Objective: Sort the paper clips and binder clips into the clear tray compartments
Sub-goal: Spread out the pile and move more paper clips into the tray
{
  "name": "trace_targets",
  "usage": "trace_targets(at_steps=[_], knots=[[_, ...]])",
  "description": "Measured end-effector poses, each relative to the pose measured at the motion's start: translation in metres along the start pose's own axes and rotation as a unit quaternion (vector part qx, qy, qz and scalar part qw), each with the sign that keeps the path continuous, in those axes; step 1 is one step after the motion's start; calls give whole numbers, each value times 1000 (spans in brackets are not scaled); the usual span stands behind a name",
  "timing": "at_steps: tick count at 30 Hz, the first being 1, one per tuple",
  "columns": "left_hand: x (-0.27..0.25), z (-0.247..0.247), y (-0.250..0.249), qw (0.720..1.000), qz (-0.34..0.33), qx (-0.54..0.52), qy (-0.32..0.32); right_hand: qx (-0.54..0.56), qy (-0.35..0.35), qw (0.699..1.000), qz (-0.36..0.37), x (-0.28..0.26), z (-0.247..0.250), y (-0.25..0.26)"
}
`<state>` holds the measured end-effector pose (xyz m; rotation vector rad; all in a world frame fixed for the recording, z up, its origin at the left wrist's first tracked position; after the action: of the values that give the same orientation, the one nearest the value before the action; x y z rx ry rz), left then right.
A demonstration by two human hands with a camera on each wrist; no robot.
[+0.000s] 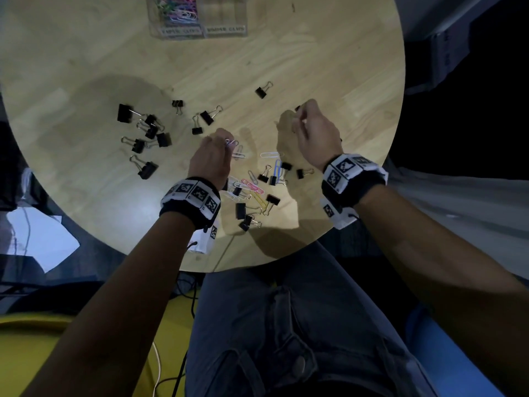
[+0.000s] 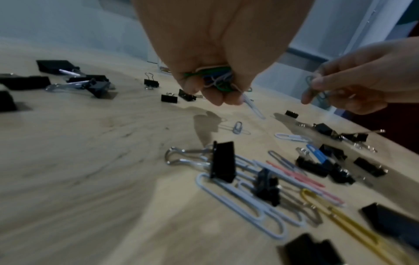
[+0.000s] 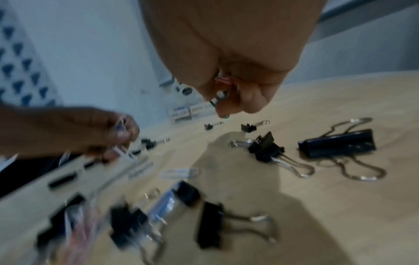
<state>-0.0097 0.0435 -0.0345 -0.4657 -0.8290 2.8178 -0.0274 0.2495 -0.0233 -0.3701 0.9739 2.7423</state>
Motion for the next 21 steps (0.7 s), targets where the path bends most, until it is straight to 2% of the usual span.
trace_targets(at_steps=[1,3,6,9,12,15,17,21], knots=[[-1,-1,0,1000,5,-16,5,34,-6,999,-12,-2,1,-1],[-5,-5,-3,999,17,-25,32,47,26,998,-28,-8,-7,-2],[-11,-12,-12,996,-18,-10,90,-41,87,995,14,-18,-24,9],[-12,-18,-18,987,-50,39,149,-174,120,974,86,-17,-38,17],[-10,-21,-21,982,-74,77,154,-233,125,960,95,-5,-40,21],[-8,-24,-23,976,-107,98,160,-257,167,946,101,-1,-45,26],[-6,-27,-25,970,-118,124,175,-261,182,943,92,1,-44,28],[-5,-28,-20,957,-119,171,199,-149,167,975,9,17,-29,42]])
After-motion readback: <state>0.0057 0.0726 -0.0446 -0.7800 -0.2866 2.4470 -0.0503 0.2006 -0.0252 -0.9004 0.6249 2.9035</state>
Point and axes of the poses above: each hand's wrist, its own x-axis towards the middle knuckle, its own z-axis out of the back of the hand, y = z × x, the point moved 5 cm from there along x, towards the middle knuckle, and after that the axes turned 8 degrees about -z, right-handed, at the moved point
